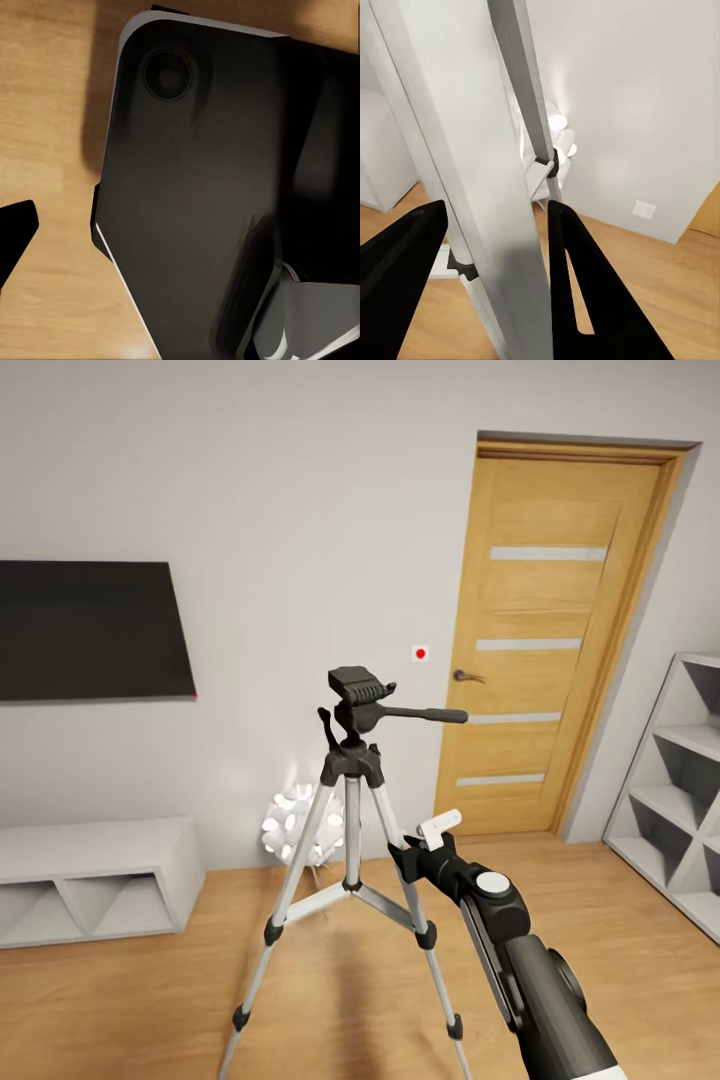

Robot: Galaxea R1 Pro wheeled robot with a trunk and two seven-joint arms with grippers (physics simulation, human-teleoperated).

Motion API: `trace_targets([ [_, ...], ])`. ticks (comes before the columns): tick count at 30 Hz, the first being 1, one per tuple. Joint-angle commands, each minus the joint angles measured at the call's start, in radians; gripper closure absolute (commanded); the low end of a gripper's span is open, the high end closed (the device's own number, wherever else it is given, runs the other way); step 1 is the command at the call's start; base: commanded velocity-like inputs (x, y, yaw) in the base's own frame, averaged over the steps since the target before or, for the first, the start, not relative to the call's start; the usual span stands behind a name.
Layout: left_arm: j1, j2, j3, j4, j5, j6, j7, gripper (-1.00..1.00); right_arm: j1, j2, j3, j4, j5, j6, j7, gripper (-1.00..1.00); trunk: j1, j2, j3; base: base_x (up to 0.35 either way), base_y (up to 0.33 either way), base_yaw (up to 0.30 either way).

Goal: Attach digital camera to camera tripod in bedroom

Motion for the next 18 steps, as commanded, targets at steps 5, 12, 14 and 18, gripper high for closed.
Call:
trace_targets([
  [5, 0.001, 0.0, 0.0, -0.002, 0.006, -0.001, 0.0, -1.0, -0.001, 0.001, 0.0, 0.011, 0.007, 0.004, 0.008, 1.0, 0.001, -0.001, -0.001, 0.111, 0.0, 0.0],
  [12, 0.001, 0.0, 0.0, -0.002, 0.006, -0.001, 0.0, -1.0, -0.001, 0.002, -0.001, 0.027, 0.007, 0.005, 0.032, 1.0, 0.001, -0.001, -0.001, 0.028, 0.0, 0.0],
  [14, 0.001, 0.0, 0.0, -0.002, 0.006, -0.001, 0.0, -1.0, -0.001, 0.004, 0.0, 0.029, 0.007, 0.006, 0.046, 1.0, 0.001, -0.001, -0.001, 0.006, 0.0, 0.0],
  [18, 0.001, 0.0, 0.0, -0.002, 0.006, -0.001, 0.0, -1.0, -0.001, 0.007, 0.003, 0.031, 0.007, 0.006, 0.057, 1.0, 0.001, -0.001, -0.001, 0.003, 0.0, 0.0],
])
